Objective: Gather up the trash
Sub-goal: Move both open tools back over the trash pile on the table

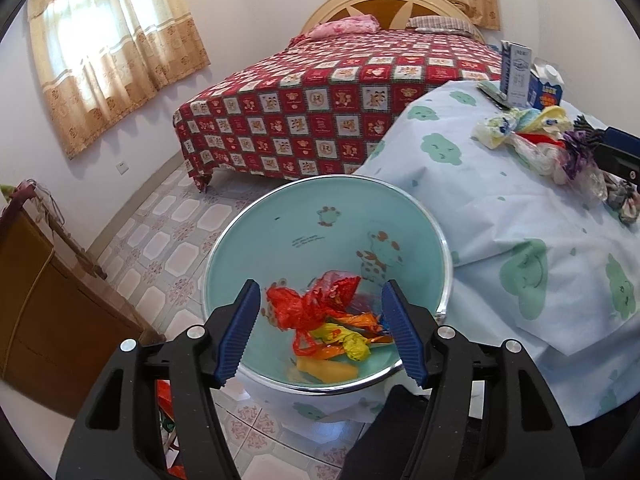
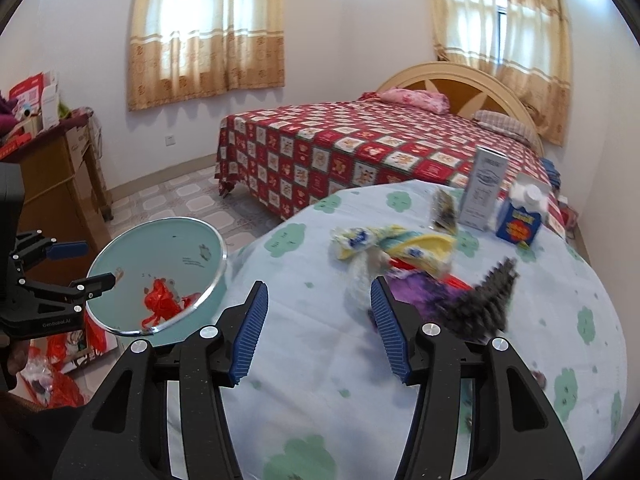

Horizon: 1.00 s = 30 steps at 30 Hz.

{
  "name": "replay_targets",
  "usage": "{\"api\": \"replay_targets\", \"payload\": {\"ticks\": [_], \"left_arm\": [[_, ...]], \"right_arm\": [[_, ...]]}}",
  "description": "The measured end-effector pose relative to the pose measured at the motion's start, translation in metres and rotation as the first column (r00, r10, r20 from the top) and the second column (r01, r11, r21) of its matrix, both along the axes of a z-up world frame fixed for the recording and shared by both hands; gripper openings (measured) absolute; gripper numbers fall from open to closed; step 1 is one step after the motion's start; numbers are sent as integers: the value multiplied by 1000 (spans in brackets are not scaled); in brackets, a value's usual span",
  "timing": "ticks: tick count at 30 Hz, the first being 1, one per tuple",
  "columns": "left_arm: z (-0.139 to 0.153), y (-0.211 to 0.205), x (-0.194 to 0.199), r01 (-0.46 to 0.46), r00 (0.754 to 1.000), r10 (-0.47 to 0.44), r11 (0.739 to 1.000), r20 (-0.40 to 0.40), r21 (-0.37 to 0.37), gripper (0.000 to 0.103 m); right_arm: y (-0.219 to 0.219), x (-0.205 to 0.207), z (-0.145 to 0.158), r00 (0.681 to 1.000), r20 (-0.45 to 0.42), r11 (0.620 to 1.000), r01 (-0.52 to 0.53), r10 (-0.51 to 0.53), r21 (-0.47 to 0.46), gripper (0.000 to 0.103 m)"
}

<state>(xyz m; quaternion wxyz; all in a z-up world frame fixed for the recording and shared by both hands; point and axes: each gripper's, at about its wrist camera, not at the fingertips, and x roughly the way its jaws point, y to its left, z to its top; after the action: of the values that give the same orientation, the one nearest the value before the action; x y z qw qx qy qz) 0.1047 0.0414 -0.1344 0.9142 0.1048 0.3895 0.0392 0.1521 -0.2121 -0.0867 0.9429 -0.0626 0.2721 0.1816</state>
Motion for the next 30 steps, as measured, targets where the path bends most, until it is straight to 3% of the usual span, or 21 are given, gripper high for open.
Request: {"api": "replay_targets", "payload": {"ticks": [12, 14, 19, 26, 30], "left_arm": [[0, -46, 3, 86, 996, -86, 996, -2, -3, 64], [1, -55, 6, 92, 996, -92, 996, 2, -7, 75], [1, -81, 18, 113, 994, -112, 993, 6, -32, 83], [11, -125, 39, 148, 989, -146, 981, 21, -128, 84], [19, -159, 46, 189, 982, -184, 973, 45, -133, 84]], "right_arm": [[-72, -14, -5, 987, -23, 985, 160, -158, 71, 55], [-84, -16, -3, 981, -19, 978, 193, -192, 81, 57], [-118, -15, -4, 954, -16, 950, 299, -298, 88, 60], [-157, -10, -14, 922, -47, 917, 386, -383, 102, 60], [-167, -6, -22, 911, -63, 908, 412, -408, 81, 60]]}}
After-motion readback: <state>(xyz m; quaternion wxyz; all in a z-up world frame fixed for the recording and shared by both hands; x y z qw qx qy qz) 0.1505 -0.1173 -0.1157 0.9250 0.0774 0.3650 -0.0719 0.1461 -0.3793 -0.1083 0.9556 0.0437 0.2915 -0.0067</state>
